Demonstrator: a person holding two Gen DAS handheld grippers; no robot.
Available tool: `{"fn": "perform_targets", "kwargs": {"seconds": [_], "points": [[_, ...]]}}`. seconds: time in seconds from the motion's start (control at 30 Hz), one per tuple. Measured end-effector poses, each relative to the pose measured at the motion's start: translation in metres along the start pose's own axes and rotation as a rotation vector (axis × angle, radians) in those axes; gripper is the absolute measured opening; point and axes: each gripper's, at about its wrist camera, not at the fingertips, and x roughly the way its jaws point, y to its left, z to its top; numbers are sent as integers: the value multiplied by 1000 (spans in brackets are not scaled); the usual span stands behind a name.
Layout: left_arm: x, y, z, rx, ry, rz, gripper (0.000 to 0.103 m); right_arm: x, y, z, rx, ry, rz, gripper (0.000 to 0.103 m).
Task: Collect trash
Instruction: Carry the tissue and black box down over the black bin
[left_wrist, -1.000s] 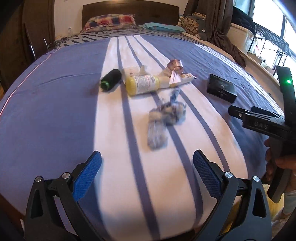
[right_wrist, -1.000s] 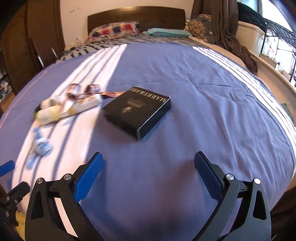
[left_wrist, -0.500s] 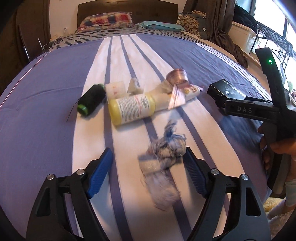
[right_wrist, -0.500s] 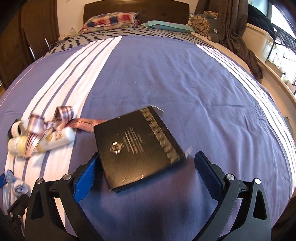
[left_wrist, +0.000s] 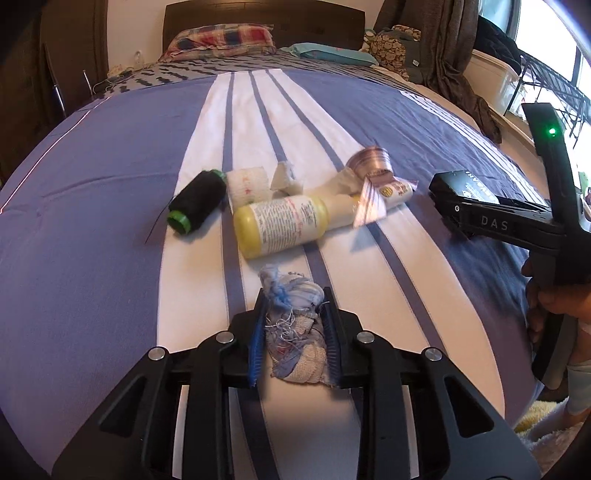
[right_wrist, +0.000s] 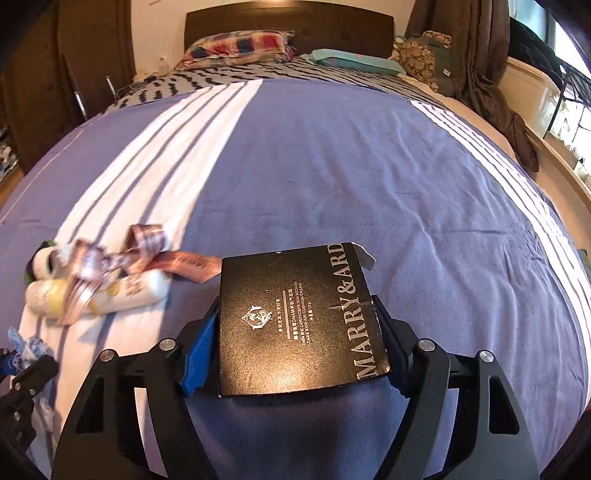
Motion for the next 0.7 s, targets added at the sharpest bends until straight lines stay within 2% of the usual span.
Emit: {"fn": "perform_targets", "kwargs": {"seconds": [0.7], "points": [[-88, -3, -87, 30, -61, -59, 24, -124, 48, -129, -14, -39, 176, 75]]}}
